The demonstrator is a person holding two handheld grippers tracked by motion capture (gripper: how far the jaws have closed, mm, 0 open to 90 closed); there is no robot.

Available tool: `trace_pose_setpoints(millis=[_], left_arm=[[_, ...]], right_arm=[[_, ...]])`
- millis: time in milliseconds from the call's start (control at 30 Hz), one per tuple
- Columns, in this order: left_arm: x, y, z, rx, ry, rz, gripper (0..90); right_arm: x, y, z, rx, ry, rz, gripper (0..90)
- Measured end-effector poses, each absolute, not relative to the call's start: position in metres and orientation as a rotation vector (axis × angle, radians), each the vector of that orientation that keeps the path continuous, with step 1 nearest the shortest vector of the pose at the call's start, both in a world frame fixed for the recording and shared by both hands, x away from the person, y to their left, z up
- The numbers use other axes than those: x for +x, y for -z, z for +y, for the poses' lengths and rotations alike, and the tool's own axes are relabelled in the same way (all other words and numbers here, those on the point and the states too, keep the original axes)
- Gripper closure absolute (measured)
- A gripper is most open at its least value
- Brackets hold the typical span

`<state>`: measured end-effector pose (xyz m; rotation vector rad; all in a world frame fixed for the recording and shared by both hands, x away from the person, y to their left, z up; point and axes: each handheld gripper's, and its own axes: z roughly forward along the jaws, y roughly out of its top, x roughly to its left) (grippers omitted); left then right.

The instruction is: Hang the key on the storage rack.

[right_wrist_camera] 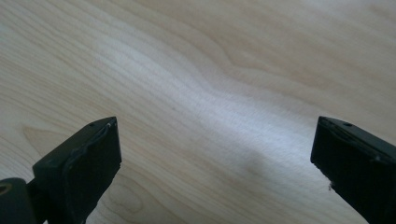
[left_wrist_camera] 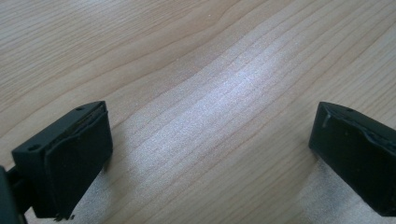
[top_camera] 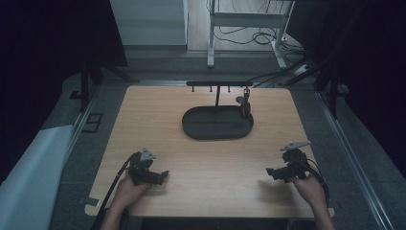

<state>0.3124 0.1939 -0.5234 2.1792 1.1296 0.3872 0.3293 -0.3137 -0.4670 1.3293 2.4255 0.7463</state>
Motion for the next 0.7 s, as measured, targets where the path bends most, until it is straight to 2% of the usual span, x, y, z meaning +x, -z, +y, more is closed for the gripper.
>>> trace_pose_setpoints(millis=[467,700], left_arm=[[0.313,0.523,0.194,2.180,-0.387,1.130,0.0],[0.312,0.523,0.194,2.179,-0.388,1.130,0.0]], right_arm=[[0.314,0.503,-0.312,1.305,-0.775,2.390,2.1],[0.311,0.508,-0.310,1.290,-0.785,2.400,1.9]])
